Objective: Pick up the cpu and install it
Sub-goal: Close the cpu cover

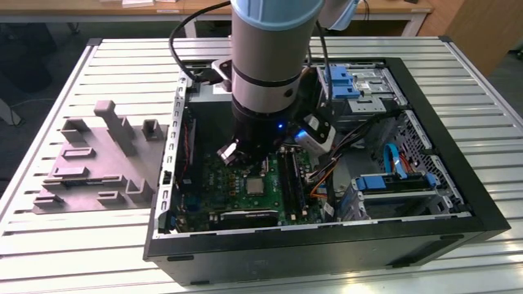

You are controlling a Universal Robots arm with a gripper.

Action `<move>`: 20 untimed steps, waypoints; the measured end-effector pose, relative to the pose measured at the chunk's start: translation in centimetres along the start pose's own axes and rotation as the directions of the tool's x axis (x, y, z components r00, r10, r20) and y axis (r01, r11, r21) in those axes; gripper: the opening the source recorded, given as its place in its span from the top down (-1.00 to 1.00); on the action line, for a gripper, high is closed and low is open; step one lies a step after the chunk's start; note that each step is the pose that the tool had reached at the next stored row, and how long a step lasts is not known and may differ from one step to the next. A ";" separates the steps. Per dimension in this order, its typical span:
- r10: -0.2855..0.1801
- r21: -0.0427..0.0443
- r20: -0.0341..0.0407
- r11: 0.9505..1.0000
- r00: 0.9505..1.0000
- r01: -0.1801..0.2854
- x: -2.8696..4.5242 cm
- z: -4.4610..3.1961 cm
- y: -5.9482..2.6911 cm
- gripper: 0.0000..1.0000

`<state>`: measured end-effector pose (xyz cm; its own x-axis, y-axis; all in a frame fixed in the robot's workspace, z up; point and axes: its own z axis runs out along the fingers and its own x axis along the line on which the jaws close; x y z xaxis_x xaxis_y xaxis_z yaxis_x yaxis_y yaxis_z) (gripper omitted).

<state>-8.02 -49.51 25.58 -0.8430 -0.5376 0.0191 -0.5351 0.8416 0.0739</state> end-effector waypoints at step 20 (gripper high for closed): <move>-0.027 -0.160 0.103 0.986 0.994 0.044 -1.59 0.22 -0.94 0.79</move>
<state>-6.19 -49.43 25.26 -0.8293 -0.5522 -0.0855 -0.5555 0.7982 0.2331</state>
